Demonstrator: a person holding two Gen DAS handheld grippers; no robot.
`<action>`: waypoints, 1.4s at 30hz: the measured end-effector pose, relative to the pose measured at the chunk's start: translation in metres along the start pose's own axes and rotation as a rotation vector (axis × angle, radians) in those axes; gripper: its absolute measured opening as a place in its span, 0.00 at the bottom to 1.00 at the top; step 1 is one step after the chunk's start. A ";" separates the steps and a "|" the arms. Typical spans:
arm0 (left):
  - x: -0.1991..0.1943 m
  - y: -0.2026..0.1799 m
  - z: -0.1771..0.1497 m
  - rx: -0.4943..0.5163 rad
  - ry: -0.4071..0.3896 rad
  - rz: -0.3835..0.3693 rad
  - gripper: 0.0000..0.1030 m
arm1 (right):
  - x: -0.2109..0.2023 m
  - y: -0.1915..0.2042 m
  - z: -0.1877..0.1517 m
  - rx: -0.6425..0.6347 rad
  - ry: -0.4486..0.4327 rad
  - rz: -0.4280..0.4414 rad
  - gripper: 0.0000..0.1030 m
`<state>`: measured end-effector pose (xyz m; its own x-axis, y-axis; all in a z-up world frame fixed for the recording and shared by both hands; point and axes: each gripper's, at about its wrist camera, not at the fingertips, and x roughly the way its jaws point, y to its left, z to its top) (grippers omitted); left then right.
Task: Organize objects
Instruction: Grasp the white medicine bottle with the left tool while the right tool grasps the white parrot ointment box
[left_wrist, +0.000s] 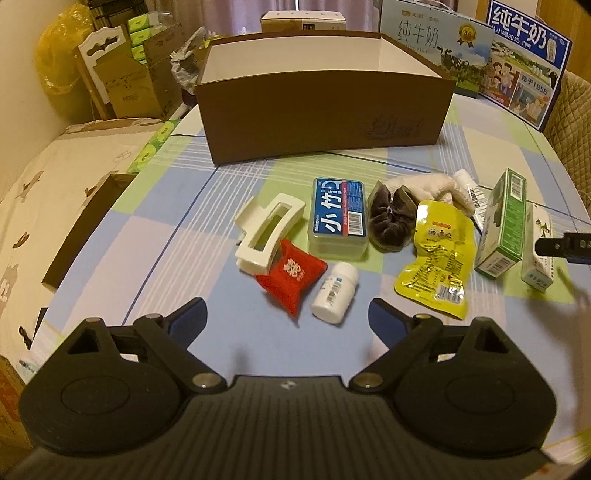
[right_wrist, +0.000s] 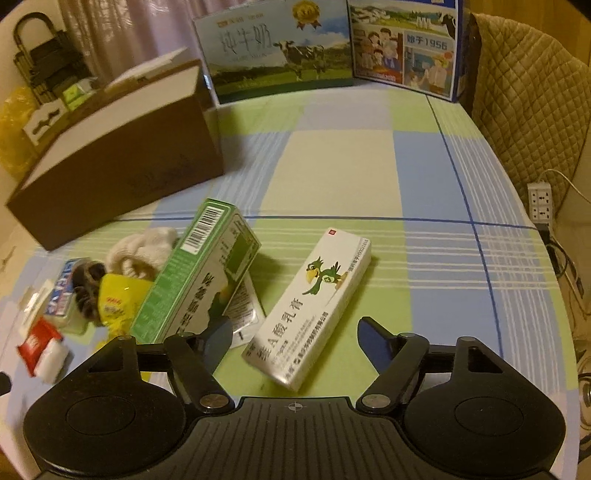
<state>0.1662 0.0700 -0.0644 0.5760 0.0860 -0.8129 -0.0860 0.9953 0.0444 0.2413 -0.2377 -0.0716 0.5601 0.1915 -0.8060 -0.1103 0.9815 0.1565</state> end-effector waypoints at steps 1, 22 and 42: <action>0.003 0.001 0.001 0.005 0.003 -0.003 0.90 | 0.004 0.001 0.001 0.005 0.002 -0.006 0.70; 0.035 -0.021 0.009 0.286 -0.029 -0.141 0.67 | -0.013 -0.022 -0.031 -0.028 0.116 -0.026 0.36; 0.072 -0.034 0.012 0.360 0.083 -0.186 0.22 | -0.023 -0.029 -0.028 -0.027 0.102 -0.043 0.42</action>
<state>0.2201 0.0428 -0.1174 0.4863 -0.0864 -0.8695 0.3122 0.9466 0.0805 0.2084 -0.2709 -0.0733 0.4786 0.1466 -0.8657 -0.1109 0.9882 0.1060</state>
